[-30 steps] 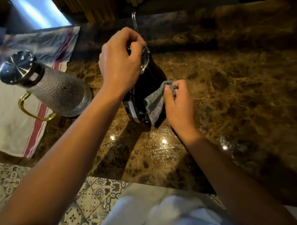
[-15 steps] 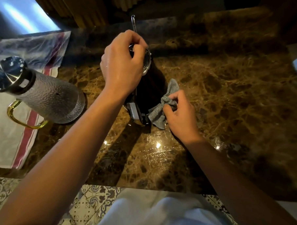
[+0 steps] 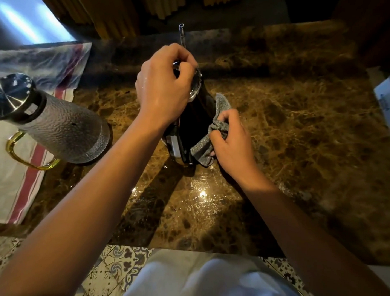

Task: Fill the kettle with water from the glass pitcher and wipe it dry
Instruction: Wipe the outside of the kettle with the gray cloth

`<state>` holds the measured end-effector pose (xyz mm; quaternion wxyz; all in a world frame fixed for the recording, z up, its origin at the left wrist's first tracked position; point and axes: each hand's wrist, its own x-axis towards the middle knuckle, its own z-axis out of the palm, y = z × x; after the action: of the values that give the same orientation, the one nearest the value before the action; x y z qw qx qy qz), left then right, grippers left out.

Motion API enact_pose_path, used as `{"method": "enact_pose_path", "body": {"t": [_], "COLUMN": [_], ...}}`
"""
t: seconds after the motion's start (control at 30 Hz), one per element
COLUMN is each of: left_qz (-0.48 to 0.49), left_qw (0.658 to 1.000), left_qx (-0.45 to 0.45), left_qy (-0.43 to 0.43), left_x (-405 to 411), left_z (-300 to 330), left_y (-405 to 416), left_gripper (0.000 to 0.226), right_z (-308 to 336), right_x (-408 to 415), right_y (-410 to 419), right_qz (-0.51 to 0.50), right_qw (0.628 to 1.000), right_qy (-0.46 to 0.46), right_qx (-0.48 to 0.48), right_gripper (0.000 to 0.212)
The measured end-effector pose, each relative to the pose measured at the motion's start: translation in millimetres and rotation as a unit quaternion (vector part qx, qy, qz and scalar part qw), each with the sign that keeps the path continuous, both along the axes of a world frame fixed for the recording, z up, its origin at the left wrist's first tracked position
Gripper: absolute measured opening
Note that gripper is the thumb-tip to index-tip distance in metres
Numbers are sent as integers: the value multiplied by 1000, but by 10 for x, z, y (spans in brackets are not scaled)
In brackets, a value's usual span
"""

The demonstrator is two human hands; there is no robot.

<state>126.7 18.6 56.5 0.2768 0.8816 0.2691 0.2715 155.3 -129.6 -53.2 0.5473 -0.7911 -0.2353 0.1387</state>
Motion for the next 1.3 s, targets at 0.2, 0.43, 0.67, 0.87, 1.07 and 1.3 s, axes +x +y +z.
{"method": "enact_pose_path", "body": {"t": [0.2, 0.43, 0.67, 0.87, 1.07, 1.3], "left_qz": [-53, -75, -36, -34, -70, -70], "left_qw": [998, 996, 999, 999, 997, 997], "left_qx": [18, 23, 22, 0, -19, -12], "left_qy": [27, 39, 17, -7, -13, -8], "left_x": [10, -6, 18, -14, 10, 43], "left_z": [12, 15, 9, 11, 32, 40], "left_y": [45, 81, 4, -3, 27, 31], "left_gripper": [21, 19, 22, 22, 20, 22], "right_z": [253, 10, -99, -190, -277, -283], "right_x": [-6, -258, -501, -454, -243, 195], "right_y": [95, 0, 27, -73, -112, -188], "right_qz": [-6, 33, 41, 30, -7, -54], "right_qw": [996, 985, 972, 979, 984, 992], "right_qy": [-14, -163, -232, -195, -142, -58], "right_qx": [84, 48, -11, -46, -103, -100], "right_gripper": [24, 31, 26, 19, 12, 26]}}
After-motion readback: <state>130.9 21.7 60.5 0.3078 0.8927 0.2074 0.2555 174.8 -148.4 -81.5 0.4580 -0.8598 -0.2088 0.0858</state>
